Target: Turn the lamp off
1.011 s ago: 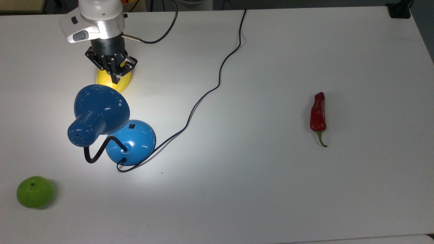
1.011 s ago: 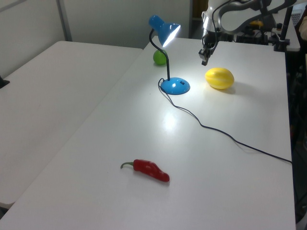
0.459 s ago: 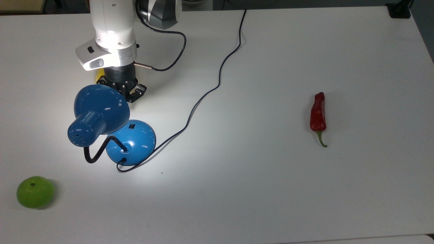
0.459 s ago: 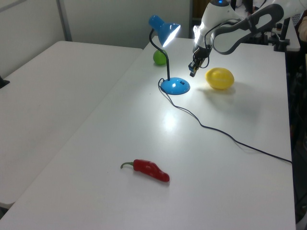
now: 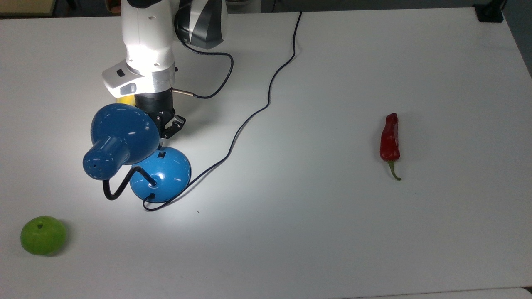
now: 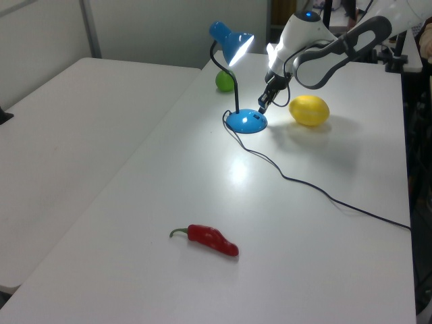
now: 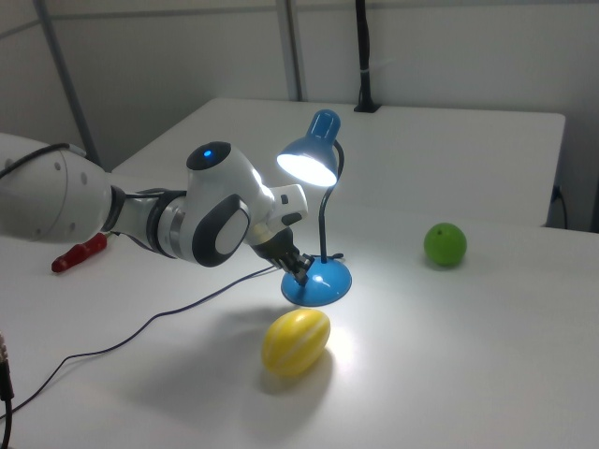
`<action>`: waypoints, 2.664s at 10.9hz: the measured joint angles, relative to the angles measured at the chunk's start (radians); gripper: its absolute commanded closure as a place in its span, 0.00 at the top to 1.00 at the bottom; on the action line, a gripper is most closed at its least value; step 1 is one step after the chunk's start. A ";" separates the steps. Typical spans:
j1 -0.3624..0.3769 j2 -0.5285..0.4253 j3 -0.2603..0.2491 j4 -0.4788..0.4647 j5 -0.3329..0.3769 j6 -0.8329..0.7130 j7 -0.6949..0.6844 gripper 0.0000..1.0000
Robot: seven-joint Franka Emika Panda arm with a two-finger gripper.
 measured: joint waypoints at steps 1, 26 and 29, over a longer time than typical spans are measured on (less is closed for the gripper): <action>0.000 0.011 0.001 0.000 -0.004 0.023 -0.001 0.00; 0.003 -0.136 0.067 -0.001 -0.012 -0.321 -0.001 0.00; 0.041 -0.200 0.078 0.066 -0.012 -0.536 0.005 0.00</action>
